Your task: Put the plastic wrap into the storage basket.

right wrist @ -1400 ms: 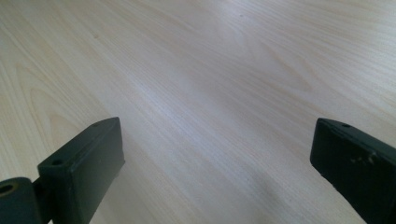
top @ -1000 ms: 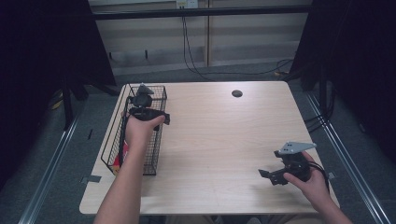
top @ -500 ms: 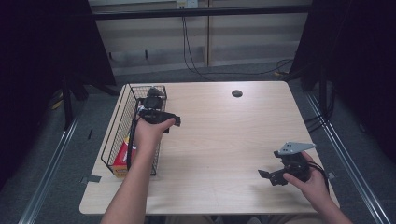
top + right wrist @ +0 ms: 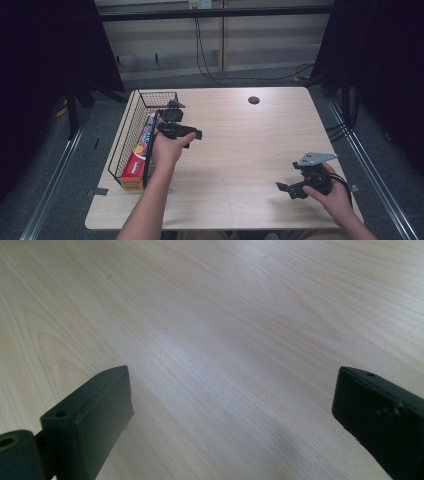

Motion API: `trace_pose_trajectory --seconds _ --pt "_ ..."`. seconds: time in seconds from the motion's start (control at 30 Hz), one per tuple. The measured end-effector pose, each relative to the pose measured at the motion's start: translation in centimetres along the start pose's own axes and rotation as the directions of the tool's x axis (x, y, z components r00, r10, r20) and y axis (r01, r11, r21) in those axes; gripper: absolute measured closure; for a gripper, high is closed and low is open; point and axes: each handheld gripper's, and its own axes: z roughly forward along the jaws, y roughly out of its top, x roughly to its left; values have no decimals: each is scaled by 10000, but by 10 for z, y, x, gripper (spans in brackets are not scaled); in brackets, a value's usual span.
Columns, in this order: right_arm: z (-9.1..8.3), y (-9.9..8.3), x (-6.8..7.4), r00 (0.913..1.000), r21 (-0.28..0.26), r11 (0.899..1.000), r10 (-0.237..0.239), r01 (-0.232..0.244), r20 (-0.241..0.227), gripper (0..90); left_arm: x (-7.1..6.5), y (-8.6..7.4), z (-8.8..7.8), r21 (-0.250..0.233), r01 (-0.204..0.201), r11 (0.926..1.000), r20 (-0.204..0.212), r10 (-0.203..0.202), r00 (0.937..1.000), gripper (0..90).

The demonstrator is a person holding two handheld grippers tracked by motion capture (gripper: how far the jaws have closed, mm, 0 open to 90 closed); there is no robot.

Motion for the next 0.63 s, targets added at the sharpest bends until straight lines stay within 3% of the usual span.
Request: trace_pose_trajectory --seconds 0.43,0.63 --pt "1 -1 0 10000 8 10000 6 -6 -25 25 -14 -17 17 45 -456 9990 445 453 9980 127" --pt "1 -2 -1 10000 106 9999 36 -37 44 25 -22 -23 22 -151 -683 9975 653 692 9955 97"
